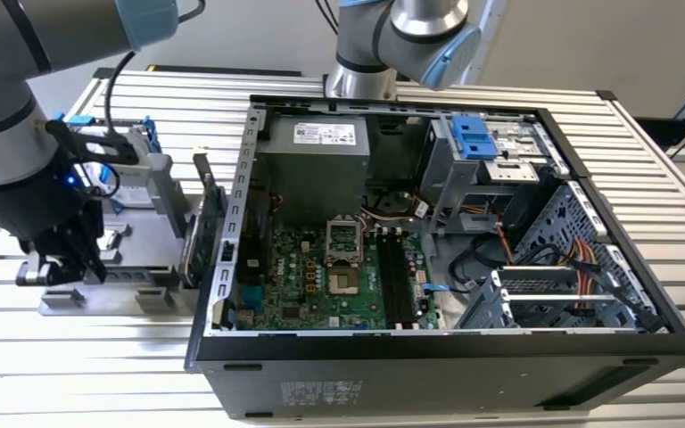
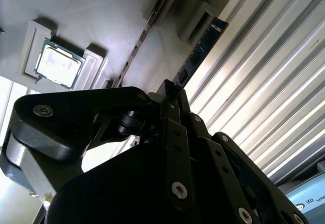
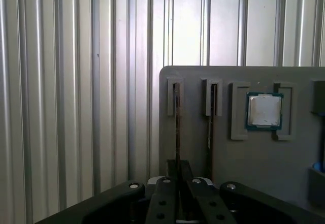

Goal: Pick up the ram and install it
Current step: 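Pick up the ram and move it above insertion slot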

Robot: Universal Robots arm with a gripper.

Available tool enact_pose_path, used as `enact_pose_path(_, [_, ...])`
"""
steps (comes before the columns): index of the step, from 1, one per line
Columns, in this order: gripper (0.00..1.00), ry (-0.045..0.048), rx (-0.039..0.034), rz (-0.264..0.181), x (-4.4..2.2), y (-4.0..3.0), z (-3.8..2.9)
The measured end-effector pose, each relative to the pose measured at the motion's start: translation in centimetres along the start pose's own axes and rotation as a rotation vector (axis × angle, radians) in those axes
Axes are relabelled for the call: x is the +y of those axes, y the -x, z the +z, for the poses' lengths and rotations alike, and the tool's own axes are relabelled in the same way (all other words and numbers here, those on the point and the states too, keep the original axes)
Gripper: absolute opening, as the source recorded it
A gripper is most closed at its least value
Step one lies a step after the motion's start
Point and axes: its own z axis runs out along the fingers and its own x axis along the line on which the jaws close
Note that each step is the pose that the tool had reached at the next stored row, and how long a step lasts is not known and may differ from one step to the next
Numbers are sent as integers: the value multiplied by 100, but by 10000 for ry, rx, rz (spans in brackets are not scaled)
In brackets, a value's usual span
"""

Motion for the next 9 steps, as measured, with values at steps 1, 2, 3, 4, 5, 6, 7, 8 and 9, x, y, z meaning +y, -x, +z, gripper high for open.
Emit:
enact_pose_path(1, [0,2,1,0,0,0,-5])
enact_pose_path(2, [0,1,1,0,0,0,-9])
enact_pose_path(3, [0,1,0,0,0,0,-13])
enact_pose_path(4, [0,0,0,0,0,-1,-18])
enact_pose_path(5, [0,1,0,0,0,-1,-23])
enact_pose_path(6, [0,0,0,0,0,-1,-28])
enact_pose_path(7, [0,0,0,0,0,-1,-33])
enact_pose_path(8, [0,0,0,0,0,-1,-39])
enact_pose_path(9, [0,-1,-1,0,0,-1,-43])
